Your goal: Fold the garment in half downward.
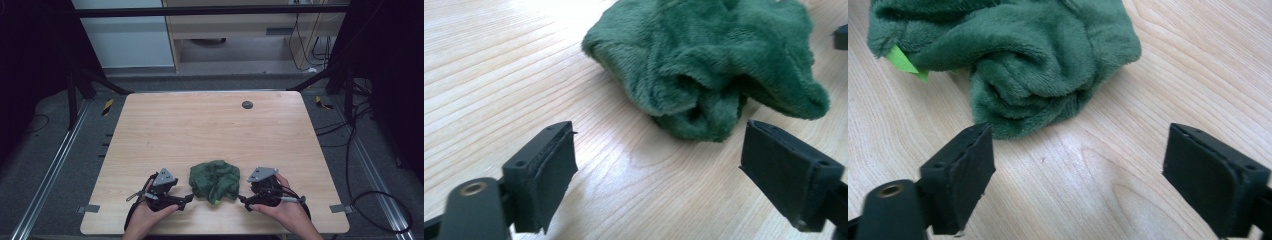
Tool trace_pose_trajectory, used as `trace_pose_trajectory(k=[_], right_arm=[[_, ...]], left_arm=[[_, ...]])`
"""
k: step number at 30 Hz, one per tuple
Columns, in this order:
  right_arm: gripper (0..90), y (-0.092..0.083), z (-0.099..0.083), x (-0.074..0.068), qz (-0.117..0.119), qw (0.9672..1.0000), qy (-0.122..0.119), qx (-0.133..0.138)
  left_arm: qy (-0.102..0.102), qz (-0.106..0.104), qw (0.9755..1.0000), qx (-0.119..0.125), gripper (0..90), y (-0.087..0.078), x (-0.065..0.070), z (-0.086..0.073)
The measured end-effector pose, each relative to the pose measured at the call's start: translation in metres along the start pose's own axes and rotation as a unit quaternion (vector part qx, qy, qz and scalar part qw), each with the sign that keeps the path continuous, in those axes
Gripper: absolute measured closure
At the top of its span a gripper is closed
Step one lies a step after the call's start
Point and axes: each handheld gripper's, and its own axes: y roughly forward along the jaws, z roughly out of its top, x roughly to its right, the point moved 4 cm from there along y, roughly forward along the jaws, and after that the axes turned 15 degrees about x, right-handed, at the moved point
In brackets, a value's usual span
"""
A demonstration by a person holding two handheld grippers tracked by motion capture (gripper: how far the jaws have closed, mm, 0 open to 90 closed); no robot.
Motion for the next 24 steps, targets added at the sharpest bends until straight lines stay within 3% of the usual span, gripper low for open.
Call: trace_pose_trajectory(k=[9,16,24], right_arm=[[6.2,-0.006,-0.006,0.011,-0.010,0.9994,0.030,-0.013],[5.9,-0.011,-0.011,0.020,-0.028,0.9985,0.046,-0.005],[5.5,-0.019,-0.015,0.030,-0.043,0.9970,0.064,0.004]], left_arm=[[-0.002,0.016,0.9999,0.002,9.3,-0.005,-0.011,-0.002],[-0.005,0.027,0.9996,0.009,6.9,-0.011,-0.021,-0.003],[-0.003,0.060,0.9979,0.023,5.9,-0.015,-0.034,-0.003]])
